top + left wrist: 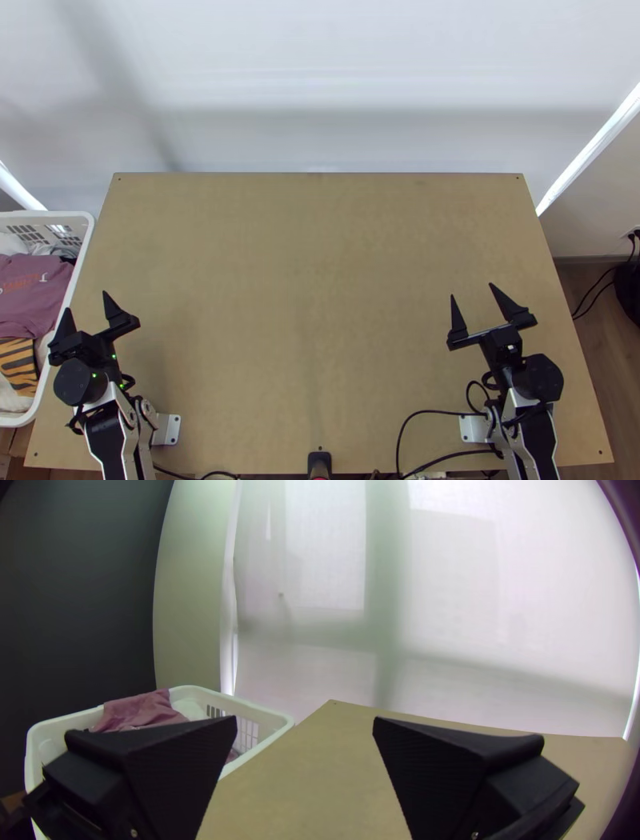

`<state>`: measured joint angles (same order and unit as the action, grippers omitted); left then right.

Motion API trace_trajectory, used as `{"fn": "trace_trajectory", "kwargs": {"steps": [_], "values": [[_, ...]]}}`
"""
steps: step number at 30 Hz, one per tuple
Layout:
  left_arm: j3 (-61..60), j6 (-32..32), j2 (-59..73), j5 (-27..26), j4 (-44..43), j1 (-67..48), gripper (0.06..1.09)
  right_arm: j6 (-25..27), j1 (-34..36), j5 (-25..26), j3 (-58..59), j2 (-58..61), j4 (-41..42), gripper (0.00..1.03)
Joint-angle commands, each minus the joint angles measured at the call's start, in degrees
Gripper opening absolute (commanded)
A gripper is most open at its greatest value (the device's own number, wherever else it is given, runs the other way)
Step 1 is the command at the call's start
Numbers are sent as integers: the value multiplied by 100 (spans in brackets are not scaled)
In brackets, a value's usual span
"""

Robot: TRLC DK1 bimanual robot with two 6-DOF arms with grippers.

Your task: Fold the t-shirt

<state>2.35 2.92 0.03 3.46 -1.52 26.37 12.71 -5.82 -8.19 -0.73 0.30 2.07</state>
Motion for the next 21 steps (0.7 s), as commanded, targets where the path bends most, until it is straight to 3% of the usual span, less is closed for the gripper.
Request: {"fn": "trace_trajectory", "kwargs": {"steps": [1, 21], "values": [[-226, -81, -3, -48, 99, 35, 105, 83, 46, 36, 47, -38, -48, 99], [-226, -81, -3, -171, 108, -9, 105, 83, 46, 36, 47, -38, -48, 99]]}}
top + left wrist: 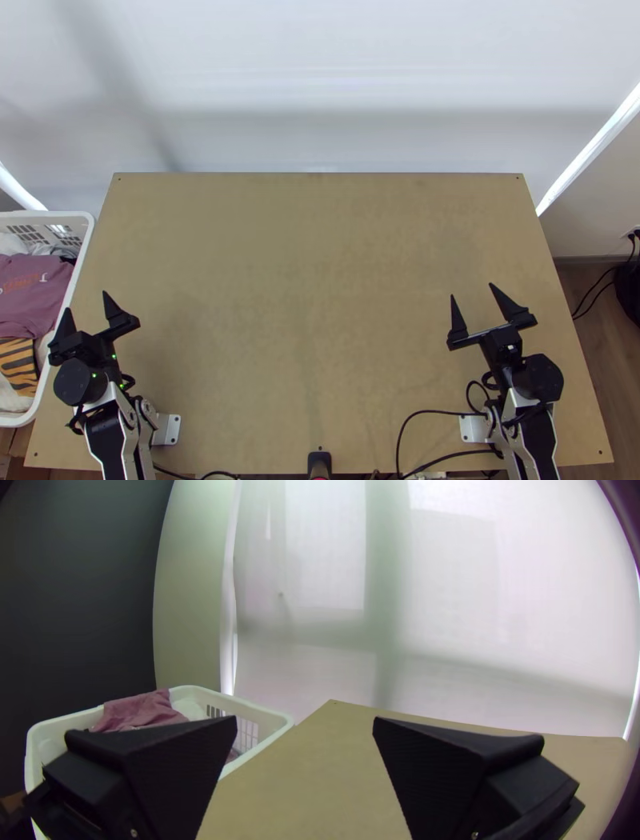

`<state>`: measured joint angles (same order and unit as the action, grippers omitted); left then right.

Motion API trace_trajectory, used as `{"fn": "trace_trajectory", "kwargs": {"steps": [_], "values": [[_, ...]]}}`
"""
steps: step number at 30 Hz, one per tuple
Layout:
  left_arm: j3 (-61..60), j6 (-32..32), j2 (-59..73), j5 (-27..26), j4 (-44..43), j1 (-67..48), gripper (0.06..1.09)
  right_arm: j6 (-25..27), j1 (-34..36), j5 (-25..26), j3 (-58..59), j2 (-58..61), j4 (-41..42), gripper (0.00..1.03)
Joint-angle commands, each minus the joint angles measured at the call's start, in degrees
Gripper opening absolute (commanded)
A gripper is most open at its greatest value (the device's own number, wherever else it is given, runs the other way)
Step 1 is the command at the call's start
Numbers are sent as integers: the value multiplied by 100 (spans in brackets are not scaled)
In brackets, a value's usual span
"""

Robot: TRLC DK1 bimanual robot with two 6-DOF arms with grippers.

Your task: Fold the t-shirt

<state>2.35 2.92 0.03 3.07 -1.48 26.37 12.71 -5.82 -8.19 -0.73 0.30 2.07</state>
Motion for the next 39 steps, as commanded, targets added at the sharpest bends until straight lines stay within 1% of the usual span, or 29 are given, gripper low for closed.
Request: {"fn": "trace_trajectory", "kwargs": {"steps": [1, 3, 6, 9, 14, 15, 17, 23, 25, 29, 33, 35, 38, 39], "values": [[-217, -46, -3, -307, 165, -97, 105, 83, 46, 36, 47, -38, -48, 99], [-217, -37, 6, -342, 209, -238, 105, 83, 46, 36, 47, -38, -48, 99], [-209, -19, 14, -316, 227, -150, 105, 83, 46, 36, 47, -38, -48, 99], [-217, -19, 6, -333, 200, 720, 105, 83, 46, 36, 47, -38, -48, 99], [-121, -151, -12, -342, 209, 1221, 104, 83, 46, 36, 47, -38, -48, 99], [37, -151, -3, -342, 394, 1344, 103, 83, 46, 36, 47, -38, -48, 99], [407, -151, -3, -342, 1026, 1327, 103, 83, 46, 36, 47, -38, -48, 99], [1154, -81, 190, -342, 1440, 1353, 103, 83, 46, 36, 47, -38, -48, 99], [1409, -63, 533, -342, 1510, 1362, 103, 83, 46, 36, 47, -38, -48, 99], [2059, 51, 1667, -342, 1853, 1652, 103, 83, 46, 36, 47, -38, -48, 99], [2367, 209, 2264, -351, 1677, 1881, 103, 83, 46, 36, 47, -38, -48, 99], [2507, 279, 2554, -571, 1677, 2074, 103, 83, 46, 36, 47, -38, -48, 99], [2780, 446, 3178, -1142, 1738, 2575, 103, 83, 46, 36, 47, -38, -57, 99], [2894, 499, 3416, -1239, 1791, 2672, 103, 83, 46, 36, 47, -38, -57, 99]]}}
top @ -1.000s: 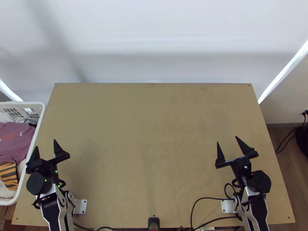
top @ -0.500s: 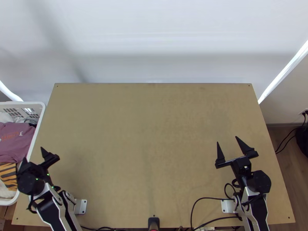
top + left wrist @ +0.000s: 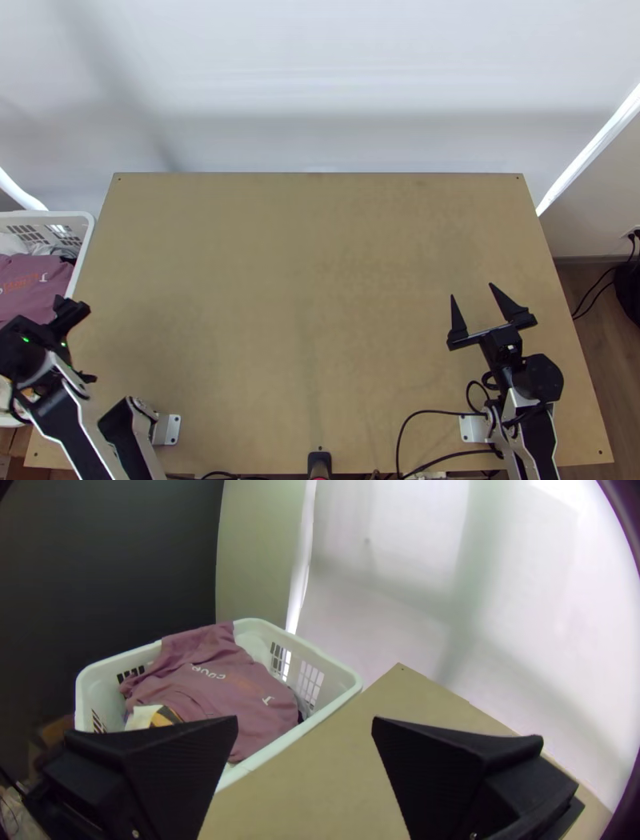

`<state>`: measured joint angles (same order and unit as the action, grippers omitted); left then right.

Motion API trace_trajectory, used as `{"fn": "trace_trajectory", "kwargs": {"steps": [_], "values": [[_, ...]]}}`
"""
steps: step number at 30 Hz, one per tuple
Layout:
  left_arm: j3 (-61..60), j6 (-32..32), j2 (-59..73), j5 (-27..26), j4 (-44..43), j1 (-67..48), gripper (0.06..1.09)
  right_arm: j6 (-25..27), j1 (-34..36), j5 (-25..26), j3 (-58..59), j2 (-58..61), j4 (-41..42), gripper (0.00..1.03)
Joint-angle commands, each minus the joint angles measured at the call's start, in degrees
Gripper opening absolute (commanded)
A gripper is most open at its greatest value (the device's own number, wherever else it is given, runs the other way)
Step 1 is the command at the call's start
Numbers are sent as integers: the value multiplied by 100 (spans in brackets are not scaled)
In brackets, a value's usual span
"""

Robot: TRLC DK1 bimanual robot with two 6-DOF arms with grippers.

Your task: Fold the t-shirt

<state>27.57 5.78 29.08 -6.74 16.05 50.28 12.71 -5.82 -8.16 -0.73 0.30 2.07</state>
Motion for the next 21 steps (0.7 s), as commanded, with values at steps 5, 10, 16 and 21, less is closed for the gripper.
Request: {"fn": "trace_trajectory", "kwargs": {"steps": [5, 10, 16, 21], "values": [[829, 257, 1627, -284, 91, 421, 103, 83, 46, 34, 47, -38, -57, 99], [1286, 266, 2726, -679, 108, 781, 103, 83, 46, 34, 47, -38, -48, 99], [1989, 266, 4097, -758, 161, 1177, 103, 83, 46, 34, 47, -38, -48, 99], [2877, 257, 5318, -960, 407, 1608, 103, 83, 46, 34, 47, -38, -57, 99]]}}
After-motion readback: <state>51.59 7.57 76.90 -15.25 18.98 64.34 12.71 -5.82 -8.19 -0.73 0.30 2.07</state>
